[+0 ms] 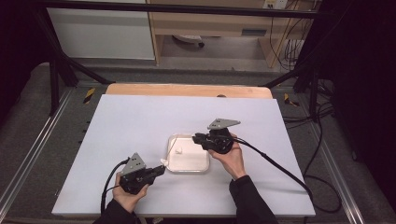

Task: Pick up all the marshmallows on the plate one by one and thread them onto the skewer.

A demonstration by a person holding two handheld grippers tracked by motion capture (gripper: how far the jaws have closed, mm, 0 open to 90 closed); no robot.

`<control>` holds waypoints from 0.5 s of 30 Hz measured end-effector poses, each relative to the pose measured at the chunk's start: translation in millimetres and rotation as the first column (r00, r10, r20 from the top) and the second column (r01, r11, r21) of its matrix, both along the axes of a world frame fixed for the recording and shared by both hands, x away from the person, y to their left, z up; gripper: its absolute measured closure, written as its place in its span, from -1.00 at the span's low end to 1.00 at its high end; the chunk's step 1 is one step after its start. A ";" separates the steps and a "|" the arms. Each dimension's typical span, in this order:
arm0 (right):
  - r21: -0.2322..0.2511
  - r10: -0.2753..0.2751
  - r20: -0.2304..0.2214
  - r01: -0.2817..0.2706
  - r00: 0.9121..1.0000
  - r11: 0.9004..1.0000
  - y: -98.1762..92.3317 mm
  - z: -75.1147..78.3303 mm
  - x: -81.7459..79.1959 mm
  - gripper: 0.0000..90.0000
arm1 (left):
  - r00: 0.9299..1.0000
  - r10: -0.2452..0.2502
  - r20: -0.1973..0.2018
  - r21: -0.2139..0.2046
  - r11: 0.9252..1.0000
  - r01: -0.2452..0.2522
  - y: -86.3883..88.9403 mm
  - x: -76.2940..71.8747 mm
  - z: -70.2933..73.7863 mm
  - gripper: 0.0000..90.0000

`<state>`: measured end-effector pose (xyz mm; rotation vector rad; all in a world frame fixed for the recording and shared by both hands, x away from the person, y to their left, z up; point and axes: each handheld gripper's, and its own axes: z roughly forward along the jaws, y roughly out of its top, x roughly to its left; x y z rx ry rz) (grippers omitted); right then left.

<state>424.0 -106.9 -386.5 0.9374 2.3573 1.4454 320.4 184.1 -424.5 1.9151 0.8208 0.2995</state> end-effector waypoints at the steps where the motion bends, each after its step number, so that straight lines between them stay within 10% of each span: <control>1: 0.011 0.006 0.004 -0.007 1.000 1.000 -1.5 2.8 -2.5 0.72 | 1.000 -0.006 0.002 0.003 1.000 0.006 -0.8 -0.2 -0.1 0.97; 15: 0.198 0.085 0.036 -0.090 0.996 0.976 -21.2 43.4 -29.4 0.73 | 0.998 -0.062 0.025 0.016 0.998 0.062 -9.7 -4.1 -0.4 0.97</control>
